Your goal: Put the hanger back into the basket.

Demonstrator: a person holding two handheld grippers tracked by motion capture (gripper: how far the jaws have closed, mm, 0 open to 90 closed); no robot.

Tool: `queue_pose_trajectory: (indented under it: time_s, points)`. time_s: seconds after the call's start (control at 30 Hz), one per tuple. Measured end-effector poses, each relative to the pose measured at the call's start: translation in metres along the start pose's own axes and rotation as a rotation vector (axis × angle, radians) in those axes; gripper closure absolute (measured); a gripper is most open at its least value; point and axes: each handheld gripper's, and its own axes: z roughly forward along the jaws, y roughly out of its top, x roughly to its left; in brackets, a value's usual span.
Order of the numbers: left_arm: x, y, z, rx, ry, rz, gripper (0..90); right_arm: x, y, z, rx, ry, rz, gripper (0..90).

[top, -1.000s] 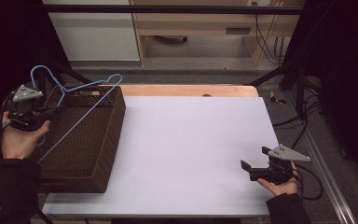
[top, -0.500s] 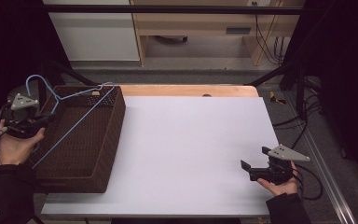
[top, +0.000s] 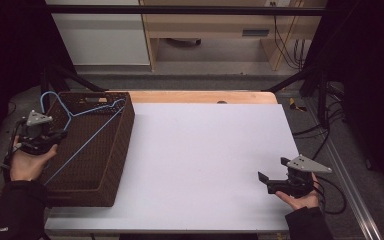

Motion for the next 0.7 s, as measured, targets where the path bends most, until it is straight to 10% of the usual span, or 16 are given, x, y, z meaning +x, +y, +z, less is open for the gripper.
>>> queue_pose_trajectory:
  time_s: [0.5,0.7]
  points:
    - [-0.010,-0.017,0.034,0.148,-0.033,-0.010,85.0,0.000,0.000,0.000,0.000,0.001,0.002,3.0]
    - [-0.003,-0.020,0.024,0.126,-0.032,-0.040,79.7,0.000,0.000,0.000,0.001,0.004,0.000,2.9]
